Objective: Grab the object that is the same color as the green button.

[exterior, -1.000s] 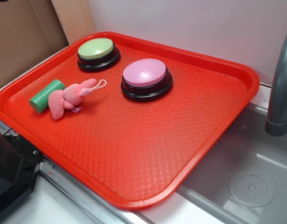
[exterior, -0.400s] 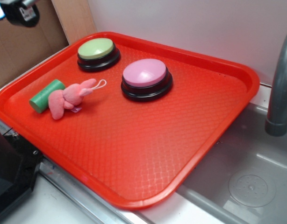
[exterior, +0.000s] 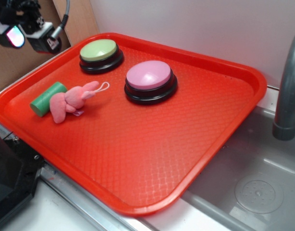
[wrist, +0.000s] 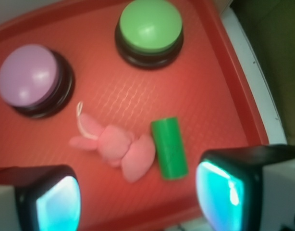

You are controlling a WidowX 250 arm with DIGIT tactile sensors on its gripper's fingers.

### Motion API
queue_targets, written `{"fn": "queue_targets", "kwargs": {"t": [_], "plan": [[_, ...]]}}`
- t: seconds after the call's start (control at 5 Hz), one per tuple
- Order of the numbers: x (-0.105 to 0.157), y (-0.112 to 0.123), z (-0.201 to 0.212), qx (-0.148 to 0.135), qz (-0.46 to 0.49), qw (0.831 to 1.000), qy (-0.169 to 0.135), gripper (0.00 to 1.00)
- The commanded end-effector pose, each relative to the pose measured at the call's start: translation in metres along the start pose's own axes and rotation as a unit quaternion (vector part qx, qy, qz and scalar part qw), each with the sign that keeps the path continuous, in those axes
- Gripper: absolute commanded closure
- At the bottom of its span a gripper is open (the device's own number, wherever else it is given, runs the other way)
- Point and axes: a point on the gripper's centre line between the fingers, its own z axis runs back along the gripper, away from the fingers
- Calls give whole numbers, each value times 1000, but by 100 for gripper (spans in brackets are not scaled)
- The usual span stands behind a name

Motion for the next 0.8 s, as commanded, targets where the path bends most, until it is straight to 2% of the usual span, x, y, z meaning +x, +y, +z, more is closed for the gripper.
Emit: {"fn": "queue_targets", "kwargs": {"t": [0.0, 0.2, 0.4, 0.6], "plan": [[14, 33, -40, 39, 80, 996, -21, 0], [15, 42, -63, 63, 103, 992, -24, 0], [11, 43, -81, 76, 98, 992, -10, 0], [5, 41, -95, 73, 85, 994, 4, 0]]}}
